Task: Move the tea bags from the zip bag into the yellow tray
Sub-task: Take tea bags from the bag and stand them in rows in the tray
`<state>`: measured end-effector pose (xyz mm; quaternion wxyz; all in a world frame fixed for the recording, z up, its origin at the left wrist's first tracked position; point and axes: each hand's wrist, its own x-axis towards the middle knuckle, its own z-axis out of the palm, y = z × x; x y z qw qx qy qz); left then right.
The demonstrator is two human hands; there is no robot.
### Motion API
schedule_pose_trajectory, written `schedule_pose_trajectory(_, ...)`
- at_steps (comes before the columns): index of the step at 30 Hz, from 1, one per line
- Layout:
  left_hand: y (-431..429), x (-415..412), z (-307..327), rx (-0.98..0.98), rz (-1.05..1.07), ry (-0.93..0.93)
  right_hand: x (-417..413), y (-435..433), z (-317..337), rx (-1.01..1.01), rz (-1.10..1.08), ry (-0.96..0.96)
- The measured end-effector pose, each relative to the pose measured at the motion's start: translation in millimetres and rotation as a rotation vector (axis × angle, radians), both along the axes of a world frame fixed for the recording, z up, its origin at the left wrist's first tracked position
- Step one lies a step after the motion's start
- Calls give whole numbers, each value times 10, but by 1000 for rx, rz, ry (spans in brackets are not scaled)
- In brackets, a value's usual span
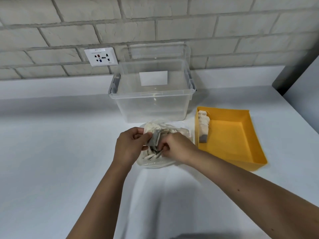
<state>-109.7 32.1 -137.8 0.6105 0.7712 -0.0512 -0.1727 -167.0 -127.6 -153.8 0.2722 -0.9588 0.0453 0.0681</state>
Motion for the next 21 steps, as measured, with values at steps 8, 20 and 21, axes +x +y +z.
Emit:
schedule_pose_trajectory(8,65,-28,9,-34,23,11,-70,12,-41,-204,-33,-78)
schedule_pose_trajectory(20,-479,-330,252,-224,-23,154,-689,-773,514,463,-308,-223)
schedule_pose_trajectory(21,-548,-358,266,-222,-25,158,-731,-879,547,465,-359,-239)
